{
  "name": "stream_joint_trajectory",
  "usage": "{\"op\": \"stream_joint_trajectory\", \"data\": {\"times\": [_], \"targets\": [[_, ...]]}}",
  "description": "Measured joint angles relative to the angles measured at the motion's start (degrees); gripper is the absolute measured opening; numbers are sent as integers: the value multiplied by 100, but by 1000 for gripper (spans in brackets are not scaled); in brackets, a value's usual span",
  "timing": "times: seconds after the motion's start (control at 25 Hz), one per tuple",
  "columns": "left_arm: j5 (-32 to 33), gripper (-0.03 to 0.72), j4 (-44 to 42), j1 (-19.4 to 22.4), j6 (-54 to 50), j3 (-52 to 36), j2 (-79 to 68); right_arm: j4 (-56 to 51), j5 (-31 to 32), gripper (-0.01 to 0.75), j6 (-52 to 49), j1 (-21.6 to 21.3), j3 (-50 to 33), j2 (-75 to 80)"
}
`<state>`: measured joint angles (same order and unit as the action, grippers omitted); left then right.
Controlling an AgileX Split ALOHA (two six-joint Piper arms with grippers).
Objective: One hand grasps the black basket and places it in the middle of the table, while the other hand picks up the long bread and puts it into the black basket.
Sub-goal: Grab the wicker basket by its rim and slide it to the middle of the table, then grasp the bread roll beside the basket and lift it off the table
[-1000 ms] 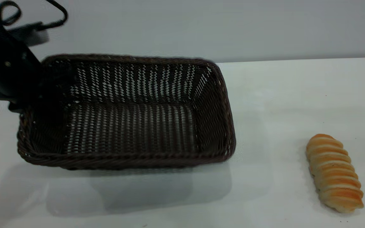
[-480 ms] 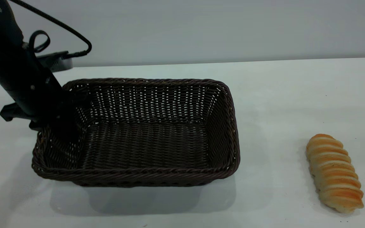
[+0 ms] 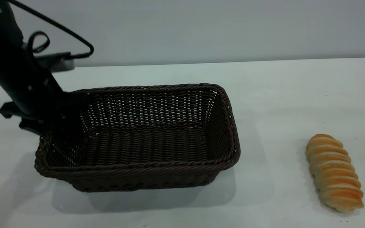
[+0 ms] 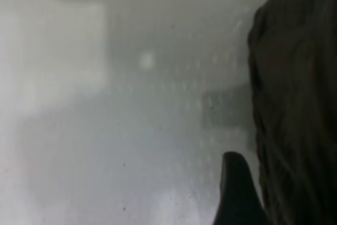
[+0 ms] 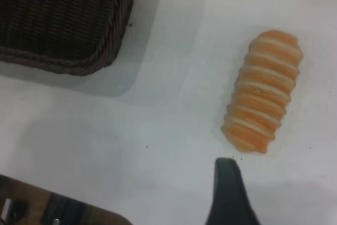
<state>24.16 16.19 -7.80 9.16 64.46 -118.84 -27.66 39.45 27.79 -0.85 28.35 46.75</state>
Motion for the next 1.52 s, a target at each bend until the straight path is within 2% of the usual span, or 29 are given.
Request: {"op": "stream_joint_trajectory", "data": {"times": [0.16,0.32,0.44,0.72,1.0,1.36,1.52], "targets": [[607,533,-328,0,-28,211,370,-12,0,497,-8,0,0,23],[1538,535,-584,0,-256,660,736,-204,-5,497,17,0,0,289],[1852,535,-599,0,-426,985,1094,-437,-46,496,212,0,0,773],[2086,537,-599,0,-537,1248,1989,-1222,-262,495,954,0,416,2424],[2345,537,-599,0,-537,1248,2653,-1349,-425,495,1166,0,1282,4472],[2605,537,-611,0,-559,1248,3074,-1488,-1684,495,1347,16,1755,6308],[2700,537,-611,0,-558,1248,3081,-1768,-2162,469,1407,219,1760,6915]]}}
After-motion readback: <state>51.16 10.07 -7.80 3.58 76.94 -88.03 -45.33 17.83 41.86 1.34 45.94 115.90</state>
